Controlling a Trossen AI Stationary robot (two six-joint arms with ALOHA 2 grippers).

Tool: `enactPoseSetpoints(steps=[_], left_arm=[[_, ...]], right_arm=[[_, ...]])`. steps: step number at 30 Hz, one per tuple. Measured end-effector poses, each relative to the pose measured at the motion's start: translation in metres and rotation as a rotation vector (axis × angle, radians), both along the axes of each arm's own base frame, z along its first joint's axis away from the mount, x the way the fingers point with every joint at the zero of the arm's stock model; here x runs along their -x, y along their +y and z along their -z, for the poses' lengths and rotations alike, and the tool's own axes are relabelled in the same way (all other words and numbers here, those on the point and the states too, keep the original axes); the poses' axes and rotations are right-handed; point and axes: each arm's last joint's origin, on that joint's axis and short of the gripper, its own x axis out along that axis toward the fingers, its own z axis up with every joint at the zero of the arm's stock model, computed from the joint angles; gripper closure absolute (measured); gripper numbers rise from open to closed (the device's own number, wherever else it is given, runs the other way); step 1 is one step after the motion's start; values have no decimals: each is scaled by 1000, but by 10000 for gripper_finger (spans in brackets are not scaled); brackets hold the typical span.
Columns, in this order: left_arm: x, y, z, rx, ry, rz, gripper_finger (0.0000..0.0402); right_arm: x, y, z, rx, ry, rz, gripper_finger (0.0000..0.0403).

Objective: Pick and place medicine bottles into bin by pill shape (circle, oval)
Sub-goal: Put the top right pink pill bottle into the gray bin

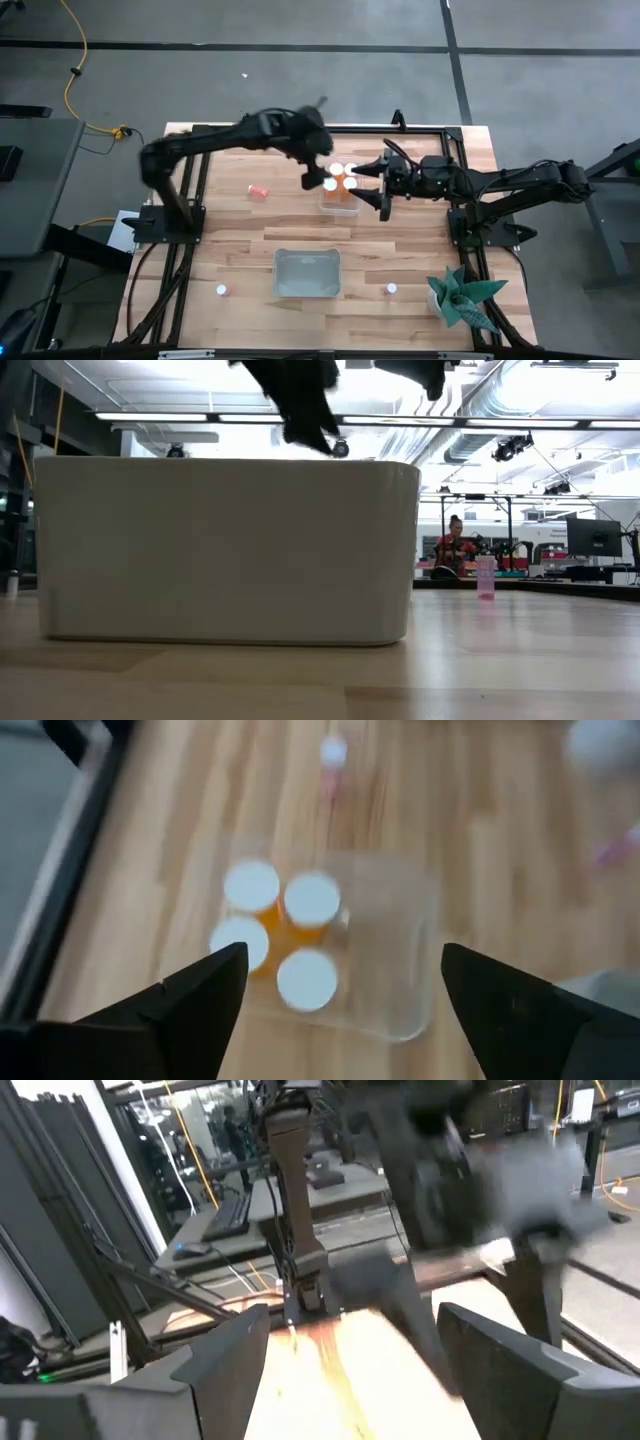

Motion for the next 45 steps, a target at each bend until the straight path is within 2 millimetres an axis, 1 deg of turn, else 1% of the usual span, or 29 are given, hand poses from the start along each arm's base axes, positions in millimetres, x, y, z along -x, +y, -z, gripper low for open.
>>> enactPoseSetpoints(steps=[3,5,8,11,14,17,20,23,25,27,30,32,35,37,40,42,45], left_arm=[[27,-13,-29,19,-157,-22,84],[47,-26,-44,22,-305,-27,86],[77,-50,-54,45,-537,-33,87],[106,-76,-48,77,-731,-36,87],[132,-99,-37,78,-889,-23,87],[151,-113,-23,62,-993,-51,87],[165,-121,-13,47,-1033,-88,87],[174,-124,-11,27,-1048,-88,87],[176,-124,-11,14,-1046,-86,87],[177,-124,-11,16,-1050,-92,87],[177,-123,-11,7,-1052,-115,87],[177,-123,-11,4,-1050,-125,87],[177,-123,-10,4,-1038,-130,87],[176,-123,-9,7,-1028,-132,87],[176,-123,-8,7,-1019,-135,87],[176,-122,-8,6,-1020,-137,87],[176,-122,-8,3,-1020,-140,87]], right_arm=[[0,0,-3,23,-23,0,120],[0,0,-3,26,-32,-1,120],[0,0,-3,26,-31,0,120],[0,0,-3,25,-30,0,120],[0,0,-4,25,-33,-1,120],[0,0,-4,25,-35,0,120],[0,0,-4,25,-36,-1,120],[0,0,-4,24,-38,-1,120],[0,0,-4,-7,-40,16,120],[0,-4,-7,-99,-11,129,120],[7,-21,-16,-209,163,361,120],[14,-34,-19,-263,336,498,120],[29,-50,-11,-367,601,651,120],[38,-57,1,-440,761,703,120],[46,-62,32,-563,954,713,120],[49,-63,56,-636,1008,703,121],[50,-67,83,-710,973,724,121]])
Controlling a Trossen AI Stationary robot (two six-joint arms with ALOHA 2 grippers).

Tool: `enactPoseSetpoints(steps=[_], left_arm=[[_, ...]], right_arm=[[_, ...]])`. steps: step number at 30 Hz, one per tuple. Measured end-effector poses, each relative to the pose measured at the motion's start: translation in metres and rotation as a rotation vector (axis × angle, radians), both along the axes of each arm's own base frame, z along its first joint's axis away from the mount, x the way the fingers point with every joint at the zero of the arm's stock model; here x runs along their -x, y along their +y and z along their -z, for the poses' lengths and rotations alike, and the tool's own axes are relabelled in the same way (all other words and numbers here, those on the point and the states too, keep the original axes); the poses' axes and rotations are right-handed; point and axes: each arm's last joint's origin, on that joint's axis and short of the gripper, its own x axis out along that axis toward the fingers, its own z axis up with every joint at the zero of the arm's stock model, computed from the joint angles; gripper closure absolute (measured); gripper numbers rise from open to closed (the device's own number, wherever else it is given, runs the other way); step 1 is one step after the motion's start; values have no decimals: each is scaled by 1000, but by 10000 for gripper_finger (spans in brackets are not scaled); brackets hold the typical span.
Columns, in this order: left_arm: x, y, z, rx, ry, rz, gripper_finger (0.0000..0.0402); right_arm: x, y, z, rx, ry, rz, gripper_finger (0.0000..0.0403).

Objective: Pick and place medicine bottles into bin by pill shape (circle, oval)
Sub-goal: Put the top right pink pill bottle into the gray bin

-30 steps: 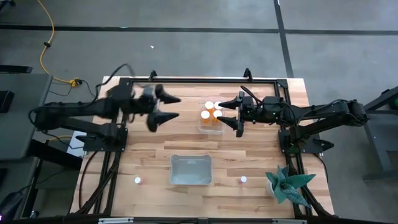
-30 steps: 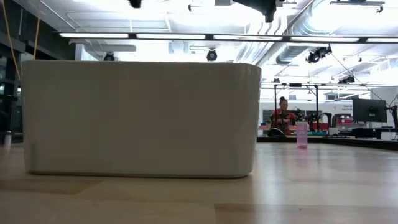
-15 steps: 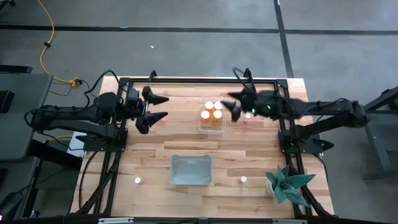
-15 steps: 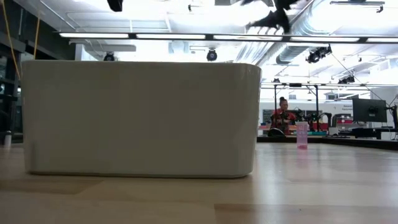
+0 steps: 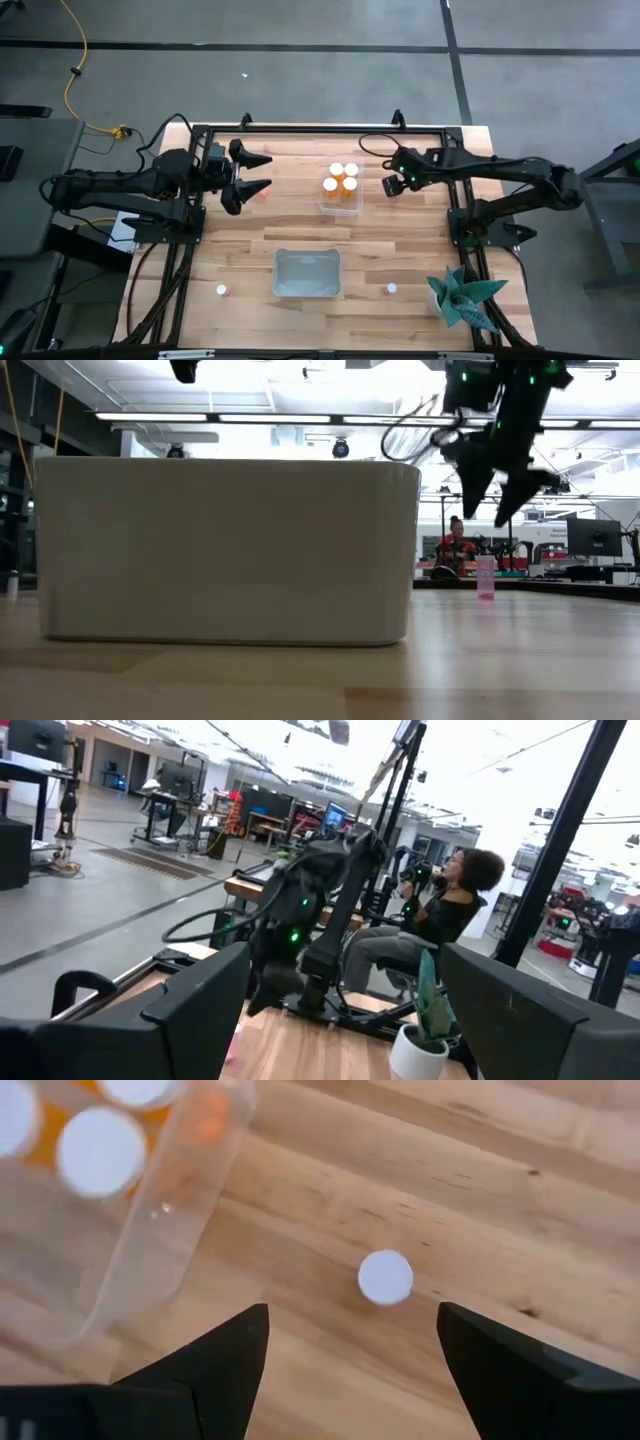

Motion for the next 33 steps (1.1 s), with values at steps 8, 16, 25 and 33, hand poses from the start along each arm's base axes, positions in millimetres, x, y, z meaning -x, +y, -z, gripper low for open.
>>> enactPoseSetpoints(steps=[8,16,25,33], left_arm=[[0,1,0,5,-1,-23,87],[0,1,0,6,-1,-24,87],[0,1,0,28,-6,-21,87],[0,1,0,28,-6,-20,87]], right_arm=[[5,-7,33,-10,-51,144,121],[-4,-14,55,12,23,178,160],[-10,-16,69,-15,67,163,223],[-10,-16,68,-3,74,154,284]])
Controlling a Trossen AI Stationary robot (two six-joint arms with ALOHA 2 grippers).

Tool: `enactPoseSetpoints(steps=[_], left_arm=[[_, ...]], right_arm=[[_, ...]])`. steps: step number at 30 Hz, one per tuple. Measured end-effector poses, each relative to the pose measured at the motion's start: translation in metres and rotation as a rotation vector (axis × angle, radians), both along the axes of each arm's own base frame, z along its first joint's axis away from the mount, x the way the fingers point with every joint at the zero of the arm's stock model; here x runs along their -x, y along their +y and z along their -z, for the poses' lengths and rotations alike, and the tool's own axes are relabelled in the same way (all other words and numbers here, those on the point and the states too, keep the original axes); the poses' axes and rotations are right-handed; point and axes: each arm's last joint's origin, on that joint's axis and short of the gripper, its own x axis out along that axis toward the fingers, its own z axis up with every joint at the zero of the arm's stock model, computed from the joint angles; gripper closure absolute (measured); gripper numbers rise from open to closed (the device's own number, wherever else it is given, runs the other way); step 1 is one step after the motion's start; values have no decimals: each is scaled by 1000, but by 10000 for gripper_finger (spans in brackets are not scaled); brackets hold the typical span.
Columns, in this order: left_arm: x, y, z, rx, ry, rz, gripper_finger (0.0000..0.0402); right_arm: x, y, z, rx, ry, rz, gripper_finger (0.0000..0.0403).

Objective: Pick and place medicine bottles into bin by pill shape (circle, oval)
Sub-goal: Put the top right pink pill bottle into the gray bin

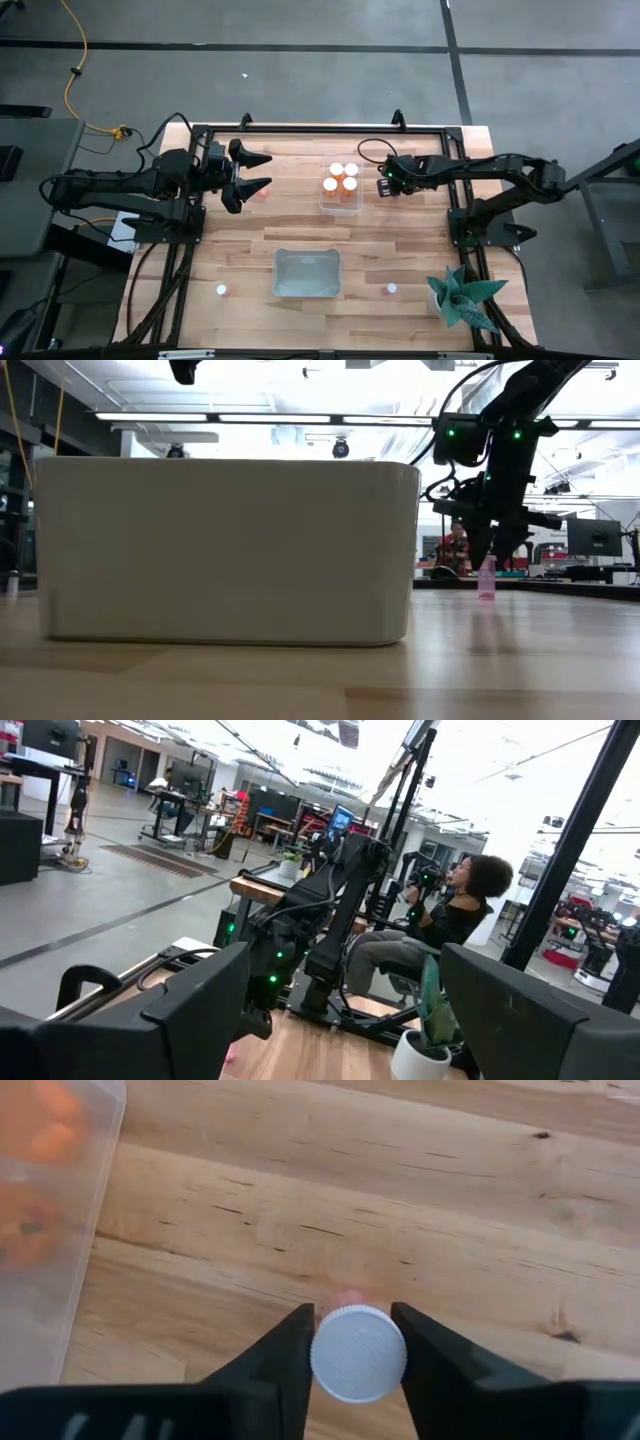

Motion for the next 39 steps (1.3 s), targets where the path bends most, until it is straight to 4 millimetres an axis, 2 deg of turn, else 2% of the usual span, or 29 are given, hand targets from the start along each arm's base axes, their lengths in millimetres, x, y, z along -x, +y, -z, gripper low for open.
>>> enactPoseSetpoints(steps=[6,9,12,15,20,23,27,32,36,39], left_arm=[[0,0,0,0,0,-1,87],[0,0,0,0,0,-2,87],[0,0,0,0,0,-4,87],[0,0,0,1,0,-8,87],[0,0,0,2,3,-8,87],[0,0,1,3,10,-9,87],[0,0,1,4,13,-13,87],[0,1,2,1,16,-24,87],[0,1,2,-24,23,-29,87],[0,1,2,-26,24,-32,87]], right_arm=[[0,0,-1,5,10,-26,310],[-4,-1,-11,12,28,-77,308],[-14,0,-34,39,31,-178,305],[-34,8,-64,97,-47,-331,305],[-67,40,-112,187,-285,-635,304],[-79,64,-125,185,-431,-812,304],[-89,95,-127,124,-545,-989,304],[-109,134,-116,115,-556,-1197,304],[-136,162,-114,137,-471,-1373,304],[-155,175,-103,107,-353,-1465,304]])
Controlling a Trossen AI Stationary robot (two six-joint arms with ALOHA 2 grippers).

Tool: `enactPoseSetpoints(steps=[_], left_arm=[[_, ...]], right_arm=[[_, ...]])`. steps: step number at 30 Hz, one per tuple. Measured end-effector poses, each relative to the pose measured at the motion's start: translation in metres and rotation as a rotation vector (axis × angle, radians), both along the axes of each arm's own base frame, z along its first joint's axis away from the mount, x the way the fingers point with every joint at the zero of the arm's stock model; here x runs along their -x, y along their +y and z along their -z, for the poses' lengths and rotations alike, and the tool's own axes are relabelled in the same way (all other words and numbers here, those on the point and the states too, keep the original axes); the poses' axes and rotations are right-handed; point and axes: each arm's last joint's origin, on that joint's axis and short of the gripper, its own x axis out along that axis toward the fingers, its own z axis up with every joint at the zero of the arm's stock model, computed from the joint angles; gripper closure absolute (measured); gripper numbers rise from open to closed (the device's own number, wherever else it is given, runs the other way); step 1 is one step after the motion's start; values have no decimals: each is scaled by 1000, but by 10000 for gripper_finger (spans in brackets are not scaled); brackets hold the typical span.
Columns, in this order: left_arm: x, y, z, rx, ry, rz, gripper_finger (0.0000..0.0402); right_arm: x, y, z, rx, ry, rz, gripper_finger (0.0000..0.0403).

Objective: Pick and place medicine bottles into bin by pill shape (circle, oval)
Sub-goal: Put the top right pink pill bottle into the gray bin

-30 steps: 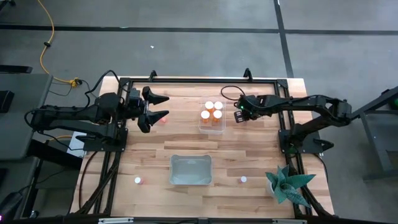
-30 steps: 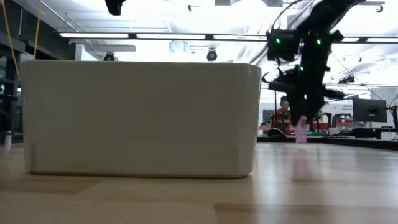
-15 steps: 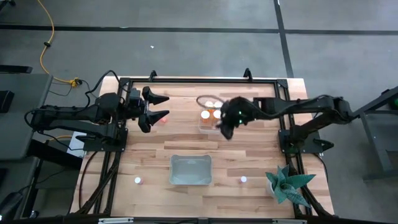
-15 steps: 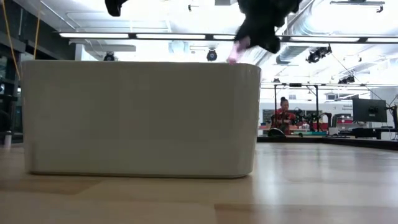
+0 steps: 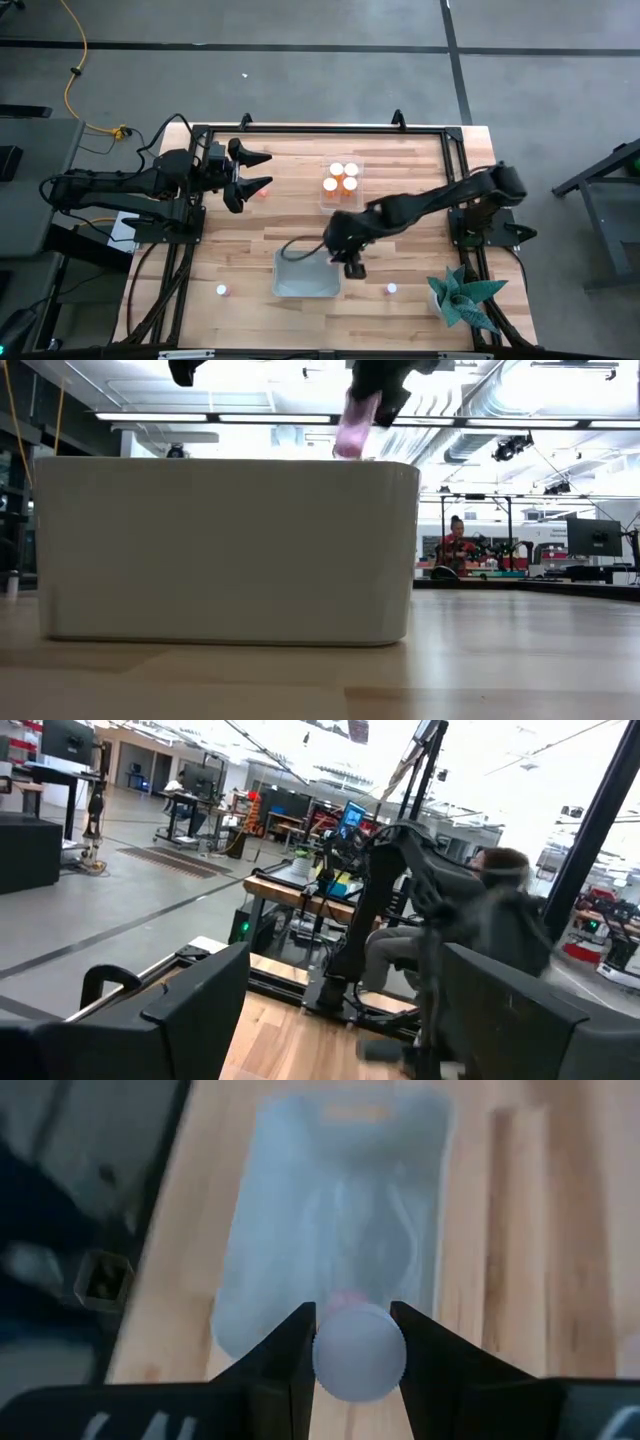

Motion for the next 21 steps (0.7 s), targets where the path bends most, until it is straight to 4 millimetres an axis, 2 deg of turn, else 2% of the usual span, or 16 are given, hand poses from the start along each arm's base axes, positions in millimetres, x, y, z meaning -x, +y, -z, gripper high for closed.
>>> enactPoseSetpoints(steps=[5,9,16,21], left_arm=[[0,0,0,0,0,-4,87],[0,1,0,2,0,-22,87],[0,1,0,-26,8,-30,87],[0,1,0,-26,8,-31,87]], right_arm=[[-25,10,23,44,77,-83,304],[-40,12,45,75,128,-74,304],[-48,14,78,149,215,-32,304],[-48,13,86,151,265,18,304]])
